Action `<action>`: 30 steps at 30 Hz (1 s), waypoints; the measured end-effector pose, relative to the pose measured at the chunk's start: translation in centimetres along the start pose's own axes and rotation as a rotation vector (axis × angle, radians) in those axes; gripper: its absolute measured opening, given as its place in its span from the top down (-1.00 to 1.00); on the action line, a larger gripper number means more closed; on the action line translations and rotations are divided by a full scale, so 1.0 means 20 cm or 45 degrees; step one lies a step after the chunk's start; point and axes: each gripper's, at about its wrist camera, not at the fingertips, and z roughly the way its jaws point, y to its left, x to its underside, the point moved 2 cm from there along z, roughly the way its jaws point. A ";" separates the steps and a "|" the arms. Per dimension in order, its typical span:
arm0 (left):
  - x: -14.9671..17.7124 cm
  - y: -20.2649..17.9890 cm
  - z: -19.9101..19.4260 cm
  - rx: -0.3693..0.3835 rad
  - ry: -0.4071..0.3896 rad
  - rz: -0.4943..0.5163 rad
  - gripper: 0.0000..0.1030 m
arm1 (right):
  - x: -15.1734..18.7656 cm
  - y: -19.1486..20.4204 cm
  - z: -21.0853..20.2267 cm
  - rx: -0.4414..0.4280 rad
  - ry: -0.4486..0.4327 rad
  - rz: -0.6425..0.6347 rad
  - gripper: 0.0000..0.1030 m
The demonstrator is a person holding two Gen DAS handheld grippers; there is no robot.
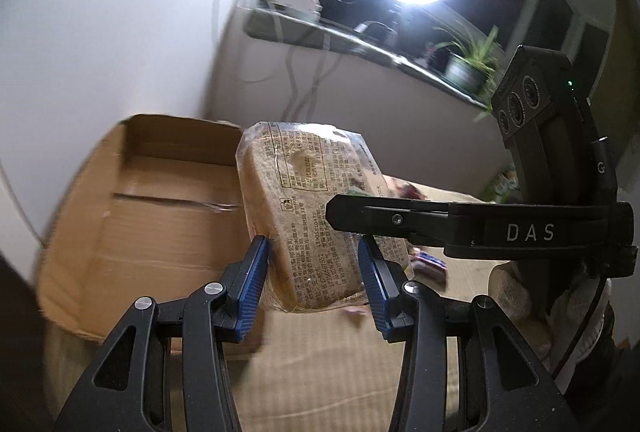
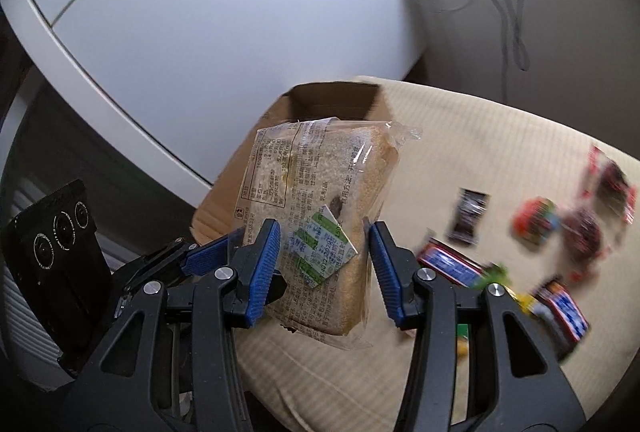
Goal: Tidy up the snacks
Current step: 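Carry the bread loaf with the right tool into the cardboard box and release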
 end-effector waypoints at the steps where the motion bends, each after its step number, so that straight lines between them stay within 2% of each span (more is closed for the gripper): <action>1: -0.01 0.02 0.00 -0.013 -0.004 -0.010 0.16 | -0.01 0.02 0.03 -0.006 0.008 -0.010 0.05; 11: 0.00 0.28 -0.02 -0.150 -0.012 -0.084 0.16 | -0.11 0.20 0.33 -0.076 0.109 -0.070 0.05; 21: 0.04 0.39 -0.01 -0.226 0.009 -0.125 0.16 | -0.12 0.22 0.50 -0.101 0.186 -0.085 0.05; 29: 0.04 0.40 -0.01 -0.300 0.003 -0.112 0.16 | -0.13 0.24 0.55 -0.040 0.189 -0.126 0.04; 30: 0.04 0.40 -0.02 -0.308 -0.001 -0.113 0.16 | -0.13 0.24 0.54 -0.030 0.182 -0.135 -0.06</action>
